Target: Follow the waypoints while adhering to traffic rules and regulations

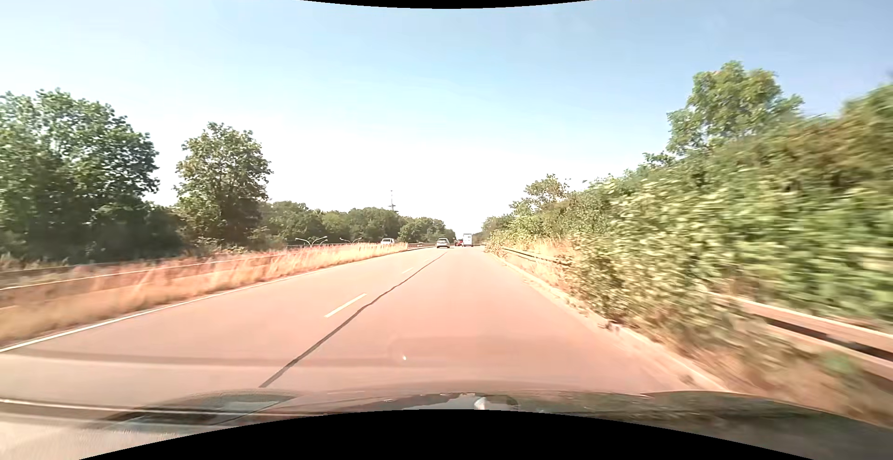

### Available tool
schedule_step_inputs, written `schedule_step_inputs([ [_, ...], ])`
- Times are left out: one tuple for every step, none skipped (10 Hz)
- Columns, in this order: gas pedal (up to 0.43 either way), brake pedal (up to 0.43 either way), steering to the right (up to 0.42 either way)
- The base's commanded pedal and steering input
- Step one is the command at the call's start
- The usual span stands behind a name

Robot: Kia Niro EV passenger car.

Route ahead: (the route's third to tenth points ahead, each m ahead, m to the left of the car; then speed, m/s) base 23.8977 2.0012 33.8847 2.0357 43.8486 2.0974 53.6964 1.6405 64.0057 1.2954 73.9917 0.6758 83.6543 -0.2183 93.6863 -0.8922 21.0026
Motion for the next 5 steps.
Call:
schedule_step_inputs([
  [0.169,0.000,0.003],
  [0.169,0.000,0.003],
  [0.169,0.000,0.003],
  [0.169,0.000,0.003],
  [0.169,0.000,0.003],
])
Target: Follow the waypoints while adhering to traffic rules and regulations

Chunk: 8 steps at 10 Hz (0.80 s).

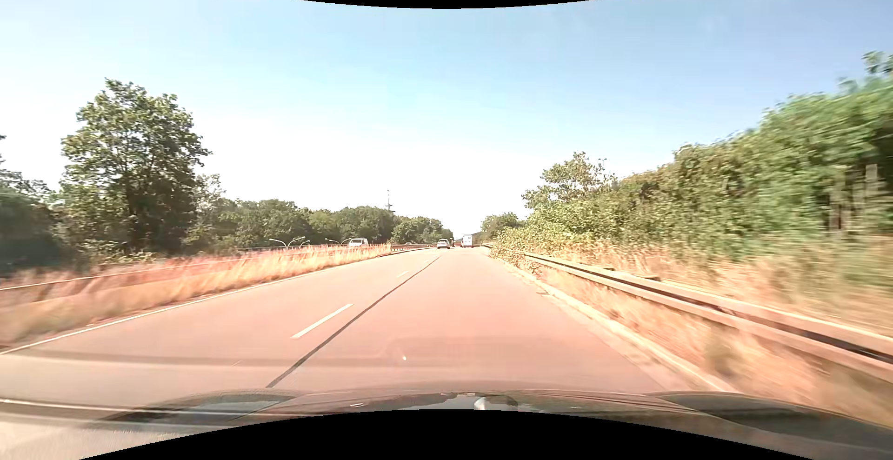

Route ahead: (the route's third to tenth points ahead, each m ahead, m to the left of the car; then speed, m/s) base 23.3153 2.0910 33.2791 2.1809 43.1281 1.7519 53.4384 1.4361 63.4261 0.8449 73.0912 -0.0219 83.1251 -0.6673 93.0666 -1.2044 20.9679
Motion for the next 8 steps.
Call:
schedule_step_inputs([
  [0.169,0.000,0.003],
  [0.169,0.000,0.003],
  [0.169,0.000,0.003],
  [0.169,0.000,0.003],
  [0.169,0.000,0.003],
  [0.169,0.000,0.003],
  [0.169,0.000,0.003],
  [0.169,0.000,0.003],
])
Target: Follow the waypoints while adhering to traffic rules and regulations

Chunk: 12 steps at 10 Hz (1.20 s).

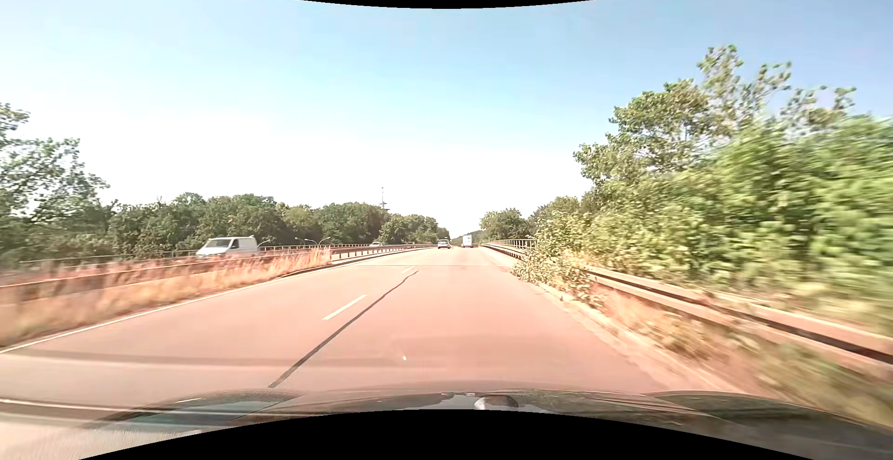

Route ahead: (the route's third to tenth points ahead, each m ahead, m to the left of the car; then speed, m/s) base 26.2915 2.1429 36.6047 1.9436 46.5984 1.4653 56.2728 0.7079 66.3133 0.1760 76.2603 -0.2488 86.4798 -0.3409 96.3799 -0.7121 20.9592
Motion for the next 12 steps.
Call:
schedule_step_inputs([
  [0.169,0.000,0.003],
  [0.169,0.000,0.003],
  [0.169,0.000,0.003],
  [0.169,0.000,0.002],
  [0.169,0.000,0.002],
  [0.169,0.000,0.002],
  [0.169,0.000,0.002],
  [0.169,0.000,0.002],
  [0.169,0.000,0.002],
  [0.169,0.000,0.002],
  [0.169,0.000,0.002],
  [0.169,0.000,0.002],
])
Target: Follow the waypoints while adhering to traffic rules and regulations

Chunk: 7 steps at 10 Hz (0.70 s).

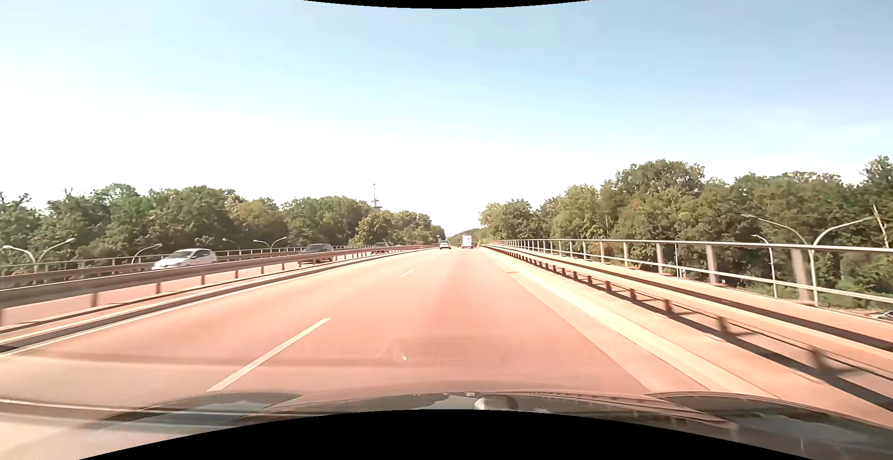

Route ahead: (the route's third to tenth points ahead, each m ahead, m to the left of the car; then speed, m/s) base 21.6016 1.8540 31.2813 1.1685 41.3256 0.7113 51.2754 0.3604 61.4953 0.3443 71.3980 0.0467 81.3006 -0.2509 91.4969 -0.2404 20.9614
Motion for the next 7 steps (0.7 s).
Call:
schedule_step_inputs([
  [0.169,0.000,0.002],
  [0.169,0.000,0.002],
  [0.169,0.000,0.001],
  [0.169,0.000,0.001],
  [0.169,0.000,0.001],
  [0.169,0.000,0.001],
  [0.169,0.000,0.001],
])
